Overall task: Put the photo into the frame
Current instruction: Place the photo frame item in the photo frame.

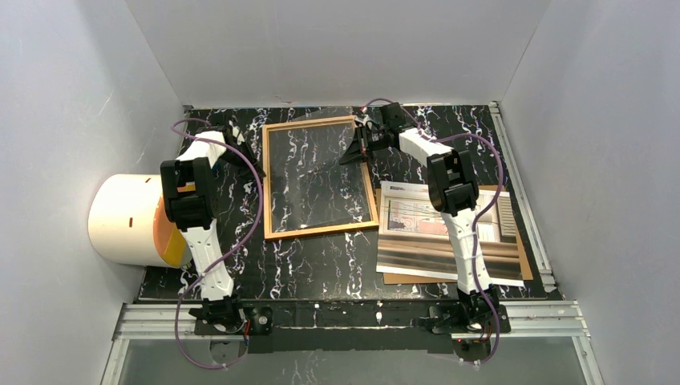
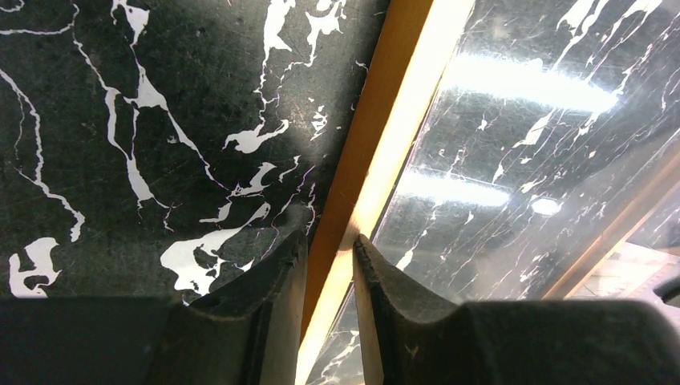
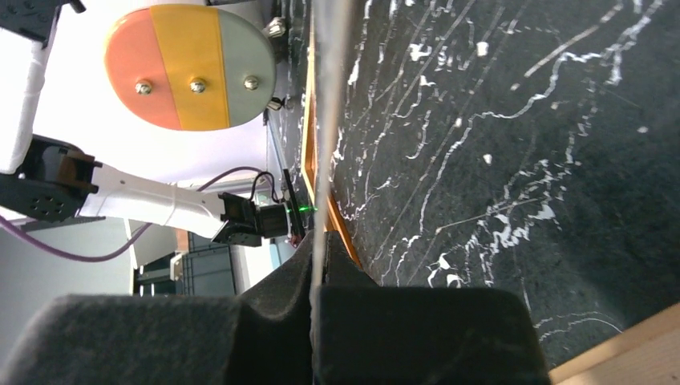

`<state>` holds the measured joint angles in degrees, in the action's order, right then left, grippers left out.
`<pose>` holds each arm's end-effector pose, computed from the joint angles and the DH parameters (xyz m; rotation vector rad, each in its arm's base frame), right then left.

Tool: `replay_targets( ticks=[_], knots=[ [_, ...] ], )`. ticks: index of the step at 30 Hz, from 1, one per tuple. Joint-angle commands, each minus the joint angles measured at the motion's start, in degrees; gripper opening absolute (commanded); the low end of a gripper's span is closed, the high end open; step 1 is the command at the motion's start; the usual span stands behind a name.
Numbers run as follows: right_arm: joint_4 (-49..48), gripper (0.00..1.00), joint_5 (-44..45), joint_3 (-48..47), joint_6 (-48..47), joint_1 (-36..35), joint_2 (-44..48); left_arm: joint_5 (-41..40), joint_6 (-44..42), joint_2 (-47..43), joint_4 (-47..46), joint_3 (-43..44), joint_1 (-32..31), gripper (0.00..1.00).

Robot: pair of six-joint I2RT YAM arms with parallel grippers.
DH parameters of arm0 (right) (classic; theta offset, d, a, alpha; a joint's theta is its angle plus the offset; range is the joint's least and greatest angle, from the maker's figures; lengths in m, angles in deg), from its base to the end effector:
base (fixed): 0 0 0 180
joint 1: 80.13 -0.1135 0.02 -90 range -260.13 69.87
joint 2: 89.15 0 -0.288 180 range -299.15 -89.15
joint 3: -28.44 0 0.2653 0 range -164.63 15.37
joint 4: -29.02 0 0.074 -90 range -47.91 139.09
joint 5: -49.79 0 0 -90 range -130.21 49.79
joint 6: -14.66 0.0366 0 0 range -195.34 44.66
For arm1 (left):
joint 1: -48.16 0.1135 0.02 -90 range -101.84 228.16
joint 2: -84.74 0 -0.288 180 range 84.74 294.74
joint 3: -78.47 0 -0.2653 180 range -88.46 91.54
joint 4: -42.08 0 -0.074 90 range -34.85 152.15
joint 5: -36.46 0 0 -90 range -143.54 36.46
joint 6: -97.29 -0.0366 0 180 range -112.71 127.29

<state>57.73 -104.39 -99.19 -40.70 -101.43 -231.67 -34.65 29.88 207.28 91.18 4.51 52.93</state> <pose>0.5192 0.2378 0.1585 -0.3542 2.4064 1.7731 0.4735 0.0276 0.1820 -0.5488 2.6688 -0.5387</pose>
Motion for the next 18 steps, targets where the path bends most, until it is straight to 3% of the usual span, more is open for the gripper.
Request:
replay_targets(
  ticks=[1,10,18],
  knots=[
    [1.5,0.01,4.6,-1.0,-1.3,-0.7,-1.5,-1.6,-0.4,2.2,2.3,0.3,-0.2,0.26],
    [5.1,0.01,7.9,-1.3,-3.5,-0.5,-1.8,-1.9,-0.3,2.9,2.8,0.6,-0.2,0.25],
    [-2.4,0.01,2.7,1.7,-2.8,-0.6,0.3,-0.8,-0.4,3.3,2.9,1.0,-0.3,0.25]
  ],
)
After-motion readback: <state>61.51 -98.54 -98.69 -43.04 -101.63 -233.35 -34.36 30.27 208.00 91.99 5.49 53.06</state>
